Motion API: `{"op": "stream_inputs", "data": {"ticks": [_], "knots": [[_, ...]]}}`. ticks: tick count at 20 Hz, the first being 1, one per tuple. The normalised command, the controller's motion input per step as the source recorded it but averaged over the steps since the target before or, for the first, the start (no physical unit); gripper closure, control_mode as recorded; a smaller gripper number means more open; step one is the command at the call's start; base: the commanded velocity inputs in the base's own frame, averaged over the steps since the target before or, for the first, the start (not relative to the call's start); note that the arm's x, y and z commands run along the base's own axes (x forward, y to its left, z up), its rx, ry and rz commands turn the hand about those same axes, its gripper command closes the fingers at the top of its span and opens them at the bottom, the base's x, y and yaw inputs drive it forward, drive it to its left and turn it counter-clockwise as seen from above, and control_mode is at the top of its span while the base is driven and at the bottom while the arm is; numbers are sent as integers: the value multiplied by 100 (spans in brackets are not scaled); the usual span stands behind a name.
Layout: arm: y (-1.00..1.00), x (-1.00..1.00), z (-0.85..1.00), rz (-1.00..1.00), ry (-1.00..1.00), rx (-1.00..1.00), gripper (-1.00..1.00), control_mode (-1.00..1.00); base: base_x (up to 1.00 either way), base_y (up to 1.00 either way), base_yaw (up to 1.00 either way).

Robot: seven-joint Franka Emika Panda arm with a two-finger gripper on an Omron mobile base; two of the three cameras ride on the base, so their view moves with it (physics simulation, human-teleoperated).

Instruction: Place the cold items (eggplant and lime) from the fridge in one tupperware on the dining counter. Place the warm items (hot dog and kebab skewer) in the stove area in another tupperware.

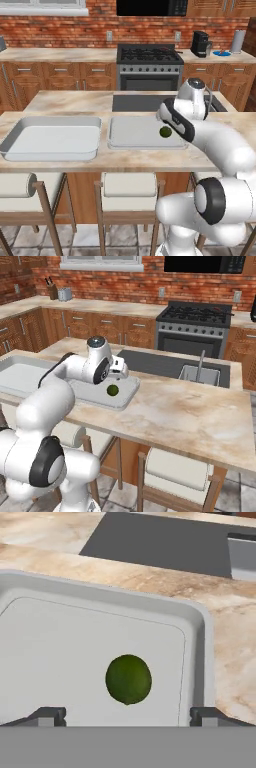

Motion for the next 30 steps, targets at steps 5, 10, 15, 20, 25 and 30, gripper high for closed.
{"op": "stream_inputs", "data": {"ticks": [5, 10, 15, 20, 25, 30], "knots": [[54, -76, 44, 4, -10, 0, -100, -100, 0, 0, 0], [60, -88, 37, 3, -4, 0, -100, -100, 0, 0, 0], [23, -100, 38, 0, -6, 0, -100, -100, 0, 0, 0], [-4, -100, 23, -2, -15, 0, -100, -100, 0, 0, 0], [-12, -86, 8, -5, -14, 0, -100, -100, 0, 0, 0], [0, -26, 0, 0, -5, 0, -100, -100, 0, 0, 0]]}}
